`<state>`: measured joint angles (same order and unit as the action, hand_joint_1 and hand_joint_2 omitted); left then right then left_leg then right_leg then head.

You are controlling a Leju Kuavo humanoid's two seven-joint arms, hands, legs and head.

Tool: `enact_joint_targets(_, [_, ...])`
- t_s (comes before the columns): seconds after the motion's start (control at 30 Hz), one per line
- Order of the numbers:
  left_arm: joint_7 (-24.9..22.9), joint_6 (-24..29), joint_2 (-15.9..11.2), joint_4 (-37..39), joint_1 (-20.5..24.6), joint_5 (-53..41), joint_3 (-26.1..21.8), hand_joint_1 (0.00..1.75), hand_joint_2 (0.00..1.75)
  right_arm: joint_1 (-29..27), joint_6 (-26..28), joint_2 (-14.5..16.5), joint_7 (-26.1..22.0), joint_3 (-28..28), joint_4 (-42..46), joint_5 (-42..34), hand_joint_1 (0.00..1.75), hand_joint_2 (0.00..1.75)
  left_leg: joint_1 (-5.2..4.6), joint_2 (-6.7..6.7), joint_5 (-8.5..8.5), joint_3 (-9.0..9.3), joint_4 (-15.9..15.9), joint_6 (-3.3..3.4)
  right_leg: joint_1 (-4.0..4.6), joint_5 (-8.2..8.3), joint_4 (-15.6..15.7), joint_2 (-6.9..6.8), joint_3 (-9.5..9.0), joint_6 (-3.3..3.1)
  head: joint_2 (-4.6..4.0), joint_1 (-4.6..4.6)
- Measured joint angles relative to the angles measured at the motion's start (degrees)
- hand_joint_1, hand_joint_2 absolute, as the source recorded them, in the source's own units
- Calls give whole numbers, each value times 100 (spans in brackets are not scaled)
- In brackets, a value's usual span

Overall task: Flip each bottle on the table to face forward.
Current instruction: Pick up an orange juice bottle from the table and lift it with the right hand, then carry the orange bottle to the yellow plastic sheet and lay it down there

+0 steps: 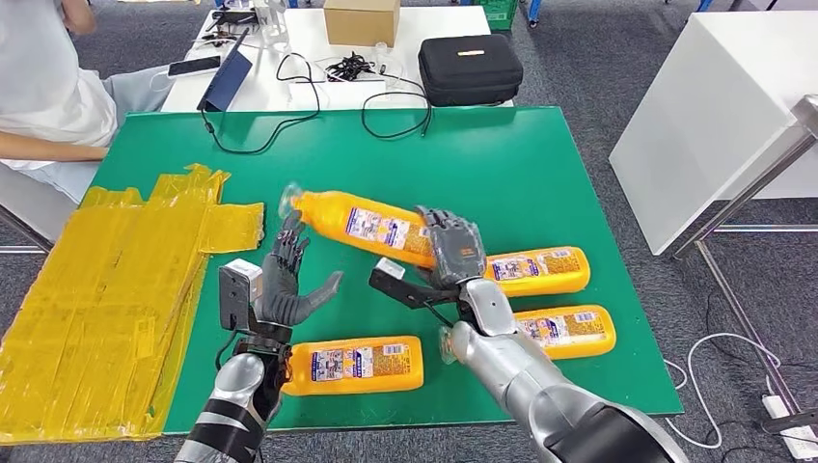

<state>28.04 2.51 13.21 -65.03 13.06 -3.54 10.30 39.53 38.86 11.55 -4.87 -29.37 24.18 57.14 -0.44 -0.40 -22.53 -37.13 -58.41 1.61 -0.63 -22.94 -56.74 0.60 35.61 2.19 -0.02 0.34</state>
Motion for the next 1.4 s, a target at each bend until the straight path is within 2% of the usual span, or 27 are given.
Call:
enact_joint_targets(0.17, [-30, 48, 40, -36, -60, -54, 63, 0, 175, -147, 44, -29, -254, 1150, 534, 162, 175, 175, 0, -9, 0, -3, 0, 0, 0, 0, 0, -6, 0, 0, 0, 0])
enact_joint_targets(0.37, [-75, 108, 69, -132, -88, -139, 174, 0, 175, -430, 44, 35, -1088, 2507, 1251, -224, 175, 175, -1, -8, 0, -5, -1, 1, 0, 0, 0, -6, 0, 1, 0, 0])
enact_joint_targets(0.47, [-86, 107, 69, -181, -89, -146, 213, 0, 175, -538, 44, 81, -1241, 2923, 1516, -333, 175, 175, 0, -8, 0, -5, 0, 0, 0, 0, 0, -6, 0, 1, 0, -1])
enact_joint_targets(0.6, [-97, 107, 69, -217, -91, -146, 247, 0, 175, -620, 44, 119, -1284, 3213, 1715, -410, 175, 175, 0, -7, 0, -5, 0, 0, 0, 0, 0, -6, 2, 1, 0, 0])
enact_joint_targets(0.73, [-149, 35, 69, -300, -90, -135, 278, 0, 175, -700, 23, 138, -1336, 3304, 1825, -907, 175, 175, 0, -7, 0, -5, 0, 0, 0, 0, 0, -6, 2, 1, 0, -1])
enact_joint_targets(0.83, [-327, -268, 69, -415, -82, 129, 303, 0, 175, -817, -121, 160, -1456, 3280, 1961, -1430, 175, 175, 0, -6, 0, -6, 0, 0, 0, 0, 0, -5, 1, 1, 0, 0])
enact_joint_targets(0.97, [-812, -1025, 69, -507, 29, 1223, 303, 0, 175, -1016, -451, 304, -1665, 3035, 2137, -1765, 175, 175, 1, -2, 0, -6, 0, 0, 1, 0, 0, -4, 3, 1, 0, -1])
enact_joint_targets(1.03, [-1010, -1226, 69, -511, 146, 1750, 291, 0, 175, -1104, -554, 419, -1738, 2823, 2184, -1823, 175, 175, 4, -3, 0, -6, 0, 0, 3, 0, 0, -4, 5, 0, 0, -2])
enact_joint_targets(1.23, [-1278, -1274, 59, -566, 484, 2332, 241, 0, 175, -1276, -607, 658, -1828, 2173, 2201, -1856, 175, 175, 10, -4, 1, -6, 1, -1, 9, 0, -1, -5, 4, -1, 0, -1])
enact_joint_targets(1.4, [-1318, -1268, 43, -624, 552, 2507, 255, 0, 175, -1321, -633, 729, -1837, 1779, 2171, -1902, 175, 175, 6, -6, 0, -8, 1, -1, 6, -1, -1, -5, 5, 0, 0, 1])
